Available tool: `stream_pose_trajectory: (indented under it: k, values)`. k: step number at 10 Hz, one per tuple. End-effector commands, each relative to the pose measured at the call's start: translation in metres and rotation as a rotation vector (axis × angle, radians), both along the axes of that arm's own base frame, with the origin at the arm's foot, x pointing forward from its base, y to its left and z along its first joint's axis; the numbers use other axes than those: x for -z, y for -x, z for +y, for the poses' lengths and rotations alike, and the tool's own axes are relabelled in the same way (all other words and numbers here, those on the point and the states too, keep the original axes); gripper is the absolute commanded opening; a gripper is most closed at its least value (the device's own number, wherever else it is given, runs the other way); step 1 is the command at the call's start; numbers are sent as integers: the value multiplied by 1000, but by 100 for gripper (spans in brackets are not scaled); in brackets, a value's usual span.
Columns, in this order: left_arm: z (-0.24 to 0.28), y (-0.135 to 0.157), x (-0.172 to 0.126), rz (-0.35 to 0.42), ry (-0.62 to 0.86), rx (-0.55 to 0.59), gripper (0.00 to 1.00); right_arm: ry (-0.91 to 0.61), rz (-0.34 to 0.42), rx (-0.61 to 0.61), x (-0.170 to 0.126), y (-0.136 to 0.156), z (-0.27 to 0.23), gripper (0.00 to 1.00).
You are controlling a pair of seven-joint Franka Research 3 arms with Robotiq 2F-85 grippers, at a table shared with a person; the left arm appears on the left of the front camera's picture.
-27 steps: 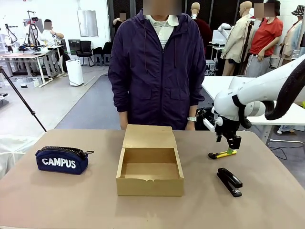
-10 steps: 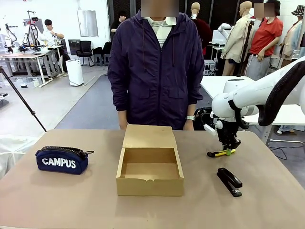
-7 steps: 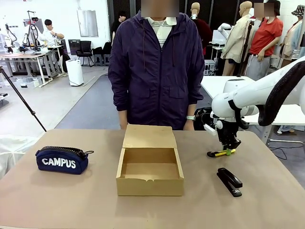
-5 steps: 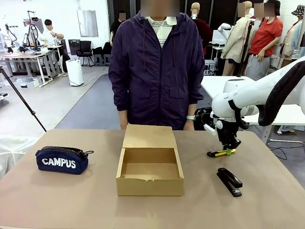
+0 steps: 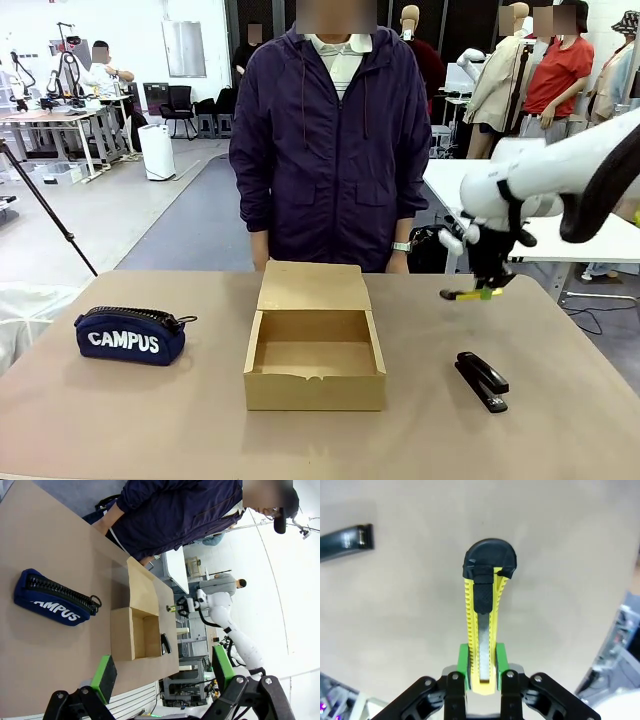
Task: Pack the items into the box.
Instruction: Pick up the item specified by the human and place it in the Mailer Box.
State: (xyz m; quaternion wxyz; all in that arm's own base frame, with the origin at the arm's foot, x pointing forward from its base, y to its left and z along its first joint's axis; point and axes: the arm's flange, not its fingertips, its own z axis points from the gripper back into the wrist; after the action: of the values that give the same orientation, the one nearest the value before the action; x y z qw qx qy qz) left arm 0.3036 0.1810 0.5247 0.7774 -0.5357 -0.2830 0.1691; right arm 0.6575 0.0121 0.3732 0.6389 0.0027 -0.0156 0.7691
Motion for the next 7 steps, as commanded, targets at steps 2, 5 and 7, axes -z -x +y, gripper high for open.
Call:
stream_pose_trajectory:
  k: [2, 5, 7]
  values:
    - [0, -1, -2, -15, 14, -2, 100, 30, -21, 187, -57, 61, -1, 0]
    - [0, -1, -2, -15, 14, -2, 100, 15, -31, 189, -72, 53, -10, 0]
    - [0, -1, -2, -15, 14, -2, 100, 15, -31, 189, -72, 53, -10, 0]
